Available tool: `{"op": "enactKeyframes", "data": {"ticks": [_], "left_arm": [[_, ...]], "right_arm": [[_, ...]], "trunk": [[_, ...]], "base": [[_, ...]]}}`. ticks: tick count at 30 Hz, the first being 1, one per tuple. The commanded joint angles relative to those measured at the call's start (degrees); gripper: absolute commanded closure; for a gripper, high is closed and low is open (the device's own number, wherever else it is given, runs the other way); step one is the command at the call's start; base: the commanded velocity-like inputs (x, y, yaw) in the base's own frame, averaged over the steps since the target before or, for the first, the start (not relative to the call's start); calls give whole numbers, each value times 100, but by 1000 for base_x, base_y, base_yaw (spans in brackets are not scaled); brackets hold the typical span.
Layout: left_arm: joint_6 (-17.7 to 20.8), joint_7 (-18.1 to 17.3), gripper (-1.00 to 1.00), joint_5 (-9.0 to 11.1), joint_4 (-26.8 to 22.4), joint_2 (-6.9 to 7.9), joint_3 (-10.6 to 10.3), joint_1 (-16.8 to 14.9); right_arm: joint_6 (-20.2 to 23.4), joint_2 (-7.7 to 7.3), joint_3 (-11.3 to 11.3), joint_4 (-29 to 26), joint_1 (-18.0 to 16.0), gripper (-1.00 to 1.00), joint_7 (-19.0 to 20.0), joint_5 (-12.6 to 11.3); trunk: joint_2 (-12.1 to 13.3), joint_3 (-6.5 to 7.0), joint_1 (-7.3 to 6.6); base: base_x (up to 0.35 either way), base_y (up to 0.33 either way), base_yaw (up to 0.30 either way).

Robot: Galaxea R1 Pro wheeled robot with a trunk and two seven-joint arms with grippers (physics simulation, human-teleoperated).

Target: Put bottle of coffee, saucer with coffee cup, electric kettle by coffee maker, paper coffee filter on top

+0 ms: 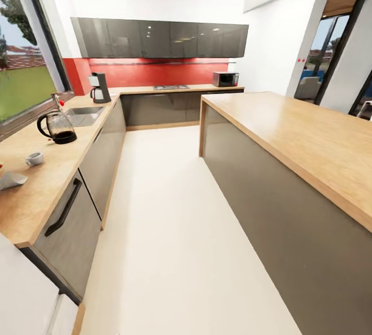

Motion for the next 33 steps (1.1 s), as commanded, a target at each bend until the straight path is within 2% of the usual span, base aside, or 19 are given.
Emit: {"op": "enactKeyframes", "data": {"ticks": [1,15,33], "left_arm": [[-20,4,-100,7,7,-2,10,-6],[-20,3,-100,7,7,-2,10,-7],[-37,-11,-100,-3,16,-17,1,-8]], "right_arm": [[-17,-1,1,1,-2,-100,-2,-7],[-17,-1,-7,1,-2,-100,-7,1],[-25,-62,8,33,-2,-100,-5,34]], "trunk": [[-11,-15,3],[-11,-58,3],[-11,-61,3]], "base": [[0,0,264],[0,0,252],[0,0,17]]}}
